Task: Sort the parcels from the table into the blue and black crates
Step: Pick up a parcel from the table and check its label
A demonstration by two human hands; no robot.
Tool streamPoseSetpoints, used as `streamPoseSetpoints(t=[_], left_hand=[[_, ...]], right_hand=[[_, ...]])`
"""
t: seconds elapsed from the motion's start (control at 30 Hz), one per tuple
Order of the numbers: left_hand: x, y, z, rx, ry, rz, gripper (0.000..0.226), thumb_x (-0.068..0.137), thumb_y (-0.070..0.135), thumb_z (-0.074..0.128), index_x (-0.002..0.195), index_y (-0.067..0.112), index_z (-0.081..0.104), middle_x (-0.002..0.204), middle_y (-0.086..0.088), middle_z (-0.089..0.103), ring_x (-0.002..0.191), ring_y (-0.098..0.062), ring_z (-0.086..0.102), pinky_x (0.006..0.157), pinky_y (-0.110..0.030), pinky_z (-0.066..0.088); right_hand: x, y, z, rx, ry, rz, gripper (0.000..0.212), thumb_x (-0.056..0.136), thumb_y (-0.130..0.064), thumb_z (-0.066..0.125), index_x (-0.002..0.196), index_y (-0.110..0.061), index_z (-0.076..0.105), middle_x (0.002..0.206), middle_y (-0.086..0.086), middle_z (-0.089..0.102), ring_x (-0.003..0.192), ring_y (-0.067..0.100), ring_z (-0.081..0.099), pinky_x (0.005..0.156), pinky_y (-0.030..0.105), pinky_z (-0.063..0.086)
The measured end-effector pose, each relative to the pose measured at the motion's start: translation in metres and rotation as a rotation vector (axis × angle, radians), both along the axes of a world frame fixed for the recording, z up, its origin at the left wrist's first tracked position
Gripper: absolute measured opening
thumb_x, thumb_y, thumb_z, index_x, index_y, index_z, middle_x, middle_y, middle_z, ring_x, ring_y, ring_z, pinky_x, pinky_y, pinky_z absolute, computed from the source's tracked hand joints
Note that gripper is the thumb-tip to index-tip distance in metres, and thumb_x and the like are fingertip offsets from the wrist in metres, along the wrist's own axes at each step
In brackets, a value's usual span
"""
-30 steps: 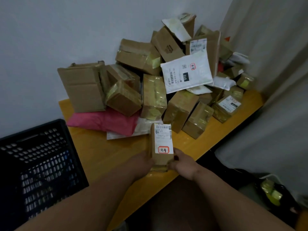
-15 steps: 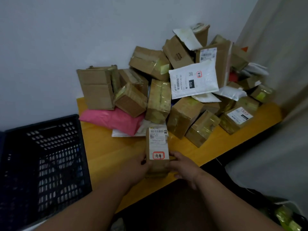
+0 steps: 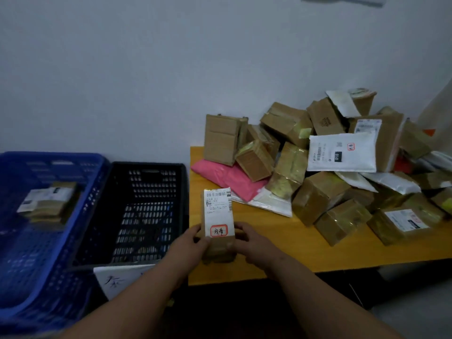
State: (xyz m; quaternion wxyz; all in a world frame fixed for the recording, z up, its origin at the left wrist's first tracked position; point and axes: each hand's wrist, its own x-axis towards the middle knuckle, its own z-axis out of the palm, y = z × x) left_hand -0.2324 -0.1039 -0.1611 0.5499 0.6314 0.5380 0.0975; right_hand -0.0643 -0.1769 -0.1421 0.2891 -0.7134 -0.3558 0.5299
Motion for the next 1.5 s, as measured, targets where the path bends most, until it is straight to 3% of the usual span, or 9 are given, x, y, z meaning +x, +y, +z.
streamPoseSetpoints(t=[0.23,0.33,0.47,0.57,0.67,0.77,0.93,1.17,1.5], left_hand=[[-0.138,0.027,0.004,0.079,-0.030,0.201,0.044,0.099,0.031,0.050,0.142,0.030,0.045,0.131,-0.002,0.060,0.112,-0.019,0.058,0.098,-0.036,0.048],[-0.213,0.043,0.001,0.093,0.013,0.290,0.046,0.099,0.036,0.050,0.144,0.034,0.041,0.134,-0.001,0.058,0.109,-0.017,0.059,0.087,-0.031,0.050],[-0.297,0.062,-0.005,0.080,0.068,0.360,0.049,0.100,0.037,0.048,0.148,0.028,0.037,0.139,-0.003,0.054,0.105,-0.015,0.054,0.083,-0.028,0.045],[-0.337,0.076,-0.012,0.056,0.082,0.399,0.049,0.100,0.039,0.049,0.146,0.026,0.039,0.136,-0.004,0.055,0.102,-0.014,0.053,0.082,-0.028,0.045],[-0.364,0.089,-0.020,0.015,0.089,0.399,0.052,0.098,0.043,0.050,0.145,0.024,0.040,0.138,-0.003,0.054,0.106,-0.015,0.055,0.081,-0.027,0.045],[-0.382,0.108,-0.029,-0.011,0.103,0.393,0.055,0.098,0.044,0.050,0.146,0.020,0.038,0.141,-0.004,0.051,0.110,-0.016,0.053,0.080,-0.024,0.041],[-0.414,0.150,-0.046,-0.054,0.120,0.437,0.052,0.098,0.043,0.050,0.144,0.020,0.041,0.139,-0.006,0.052,0.102,-0.013,0.051,0.074,-0.023,0.042],[-0.452,0.225,-0.070,-0.147,0.123,0.550,0.041,0.100,0.032,0.051,0.139,0.019,0.047,0.127,-0.003,0.058,0.082,0.000,0.052,0.055,-0.006,0.036],[-0.510,0.315,-0.103,-0.261,0.120,0.533,0.048,0.100,0.027,0.052,0.146,0.021,0.040,0.141,-0.006,0.051,0.109,-0.012,0.051,0.085,-0.023,0.040]], right_hand=[[-0.129,0.060,0.005,0.047,0.056,0.151,0.053,0.093,-0.013,0.062,0.138,-0.034,0.044,0.120,-0.008,0.058,0.094,0.005,0.058,0.058,0.007,0.046],[-0.202,0.091,-0.005,0.024,0.079,0.225,0.053,0.091,-0.012,0.065,0.137,-0.031,0.047,0.116,-0.007,0.061,0.099,0.010,0.062,0.068,0.016,0.050],[-0.287,0.122,-0.012,0.011,0.114,0.305,0.050,0.091,-0.014,0.064,0.134,-0.034,0.046,0.103,-0.018,0.058,0.087,-0.001,0.057,0.049,0.005,0.043],[-0.327,0.139,-0.021,-0.050,0.124,0.304,0.045,0.090,-0.020,0.067,0.127,-0.038,0.047,0.100,-0.020,0.057,0.086,-0.001,0.056,0.051,0.008,0.043],[-0.352,0.161,-0.026,-0.121,0.119,0.309,0.054,0.088,-0.028,0.070,0.134,-0.038,0.045,0.102,-0.017,0.057,0.090,0.004,0.058,0.064,0.020,0.044],[-0.372,0.186,-0.032,-0.173,0.121,0.320,0.044,0.088,-0.027,0.071,0.123,-0.037,0.047,0.104,-0.014,0.061,0.088,0.005,0.061,0.055,0.013,0.044],[-0.406,0.234,-0.057,-0.215,0.142,0.354,0.059,0.085,-0.035,0.073,0.136,-0.034,0.043,0.117,-0.010,0.061,0.096,0.008,0.060,0.063,0.019,0.044],[-0.451,0.326,-0.099,-0.308,0.136,0.456,0.060,0.092,-0.018,0.063,0.145,-0.026,0.037,0.131,0.000,0.056,0.110,0.016,0.057,0.069,0.022,0.050],[-0.505,0.417,-0.138,-0.374,0.144,0.527,0.065,0.090,-0.028,0.068,0.146,-0.033,0.036,0.122,-0.006,0.058,0.098,0.009,0.059,0.070,0.019,0.049]])
